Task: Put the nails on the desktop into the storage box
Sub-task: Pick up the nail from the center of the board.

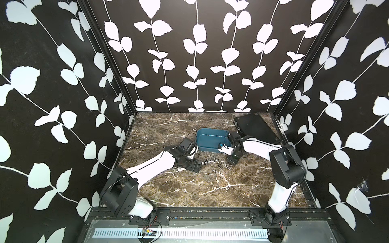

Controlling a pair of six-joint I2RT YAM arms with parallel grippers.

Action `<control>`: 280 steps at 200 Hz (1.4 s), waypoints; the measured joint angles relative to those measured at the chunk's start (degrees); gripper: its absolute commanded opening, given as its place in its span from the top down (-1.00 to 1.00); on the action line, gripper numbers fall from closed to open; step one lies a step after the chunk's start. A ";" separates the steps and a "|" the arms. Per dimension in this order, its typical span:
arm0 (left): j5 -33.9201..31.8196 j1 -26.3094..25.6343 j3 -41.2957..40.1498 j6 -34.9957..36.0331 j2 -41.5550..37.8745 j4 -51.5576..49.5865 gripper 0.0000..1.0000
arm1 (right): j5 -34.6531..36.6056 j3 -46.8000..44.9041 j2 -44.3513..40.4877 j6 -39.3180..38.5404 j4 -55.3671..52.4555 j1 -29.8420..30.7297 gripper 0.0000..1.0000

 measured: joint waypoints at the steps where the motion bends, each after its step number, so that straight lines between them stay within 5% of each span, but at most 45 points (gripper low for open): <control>1: 0.00 0.00 0.00 -0.02 0.00 -0.02 -0.93 | 0.02 0.00 0.00 -0.02 0.02 0.07 -0.04; 207: 1.20 0.00 0.02 -1.40 3.04 1.29 -0.94 | 2.38 -5.07 -3.56 5.05 2.16 4.52 0.91; 280: 1.33 0.00 0.02 -1.57 3.04 2.21 -0.94 | 2.43 -5.16 -3.89 6.73 1.79 4.74 1.00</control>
